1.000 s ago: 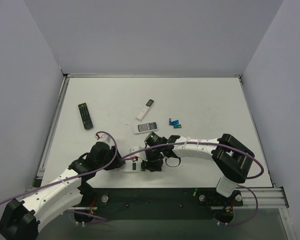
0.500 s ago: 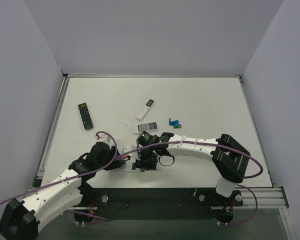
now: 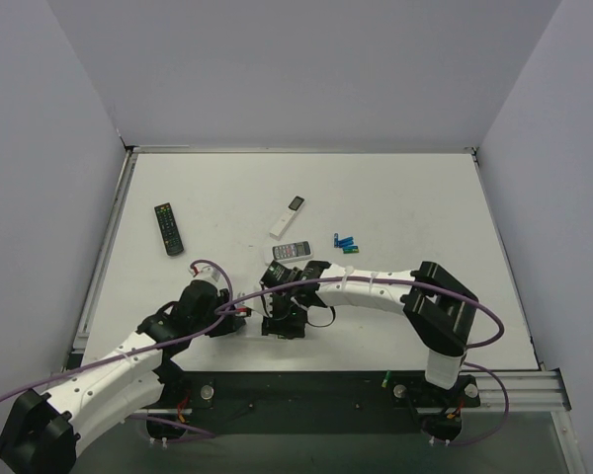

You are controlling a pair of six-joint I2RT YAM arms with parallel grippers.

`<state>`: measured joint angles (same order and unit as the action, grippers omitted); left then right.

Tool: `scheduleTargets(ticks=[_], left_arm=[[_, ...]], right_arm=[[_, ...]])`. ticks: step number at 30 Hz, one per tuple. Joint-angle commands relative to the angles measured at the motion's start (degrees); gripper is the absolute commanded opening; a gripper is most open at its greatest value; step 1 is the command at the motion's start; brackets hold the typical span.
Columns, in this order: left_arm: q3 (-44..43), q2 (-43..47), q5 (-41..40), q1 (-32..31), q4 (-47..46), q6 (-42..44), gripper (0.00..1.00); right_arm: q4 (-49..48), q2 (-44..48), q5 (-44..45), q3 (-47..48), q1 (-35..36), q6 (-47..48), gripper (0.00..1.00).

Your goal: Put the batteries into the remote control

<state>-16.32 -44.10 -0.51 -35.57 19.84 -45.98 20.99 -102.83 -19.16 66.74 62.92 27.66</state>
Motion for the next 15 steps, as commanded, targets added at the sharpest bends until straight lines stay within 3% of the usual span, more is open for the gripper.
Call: scheduleTargets(ticks=[1,6,15], left_arm=[[-0.5,-0.8,1.8,-0.6,-2.3,0.1,0.42],[-0.9,-1.7,1.3,-1.3,-1.6,-0.3,0.36],[-2.7,-4.9,-2.0,-4.7,0.6,-1.3,0.36]], right_arm=[[3.1,-1.3,1.4,2.2,0.6,-1.6,0.22],[3.1,-1.8,1.8,2.6,0.8,-1.8,0.22],[3.6,-2.5,3.6,3.1,0.7,-2.4,0.22]])
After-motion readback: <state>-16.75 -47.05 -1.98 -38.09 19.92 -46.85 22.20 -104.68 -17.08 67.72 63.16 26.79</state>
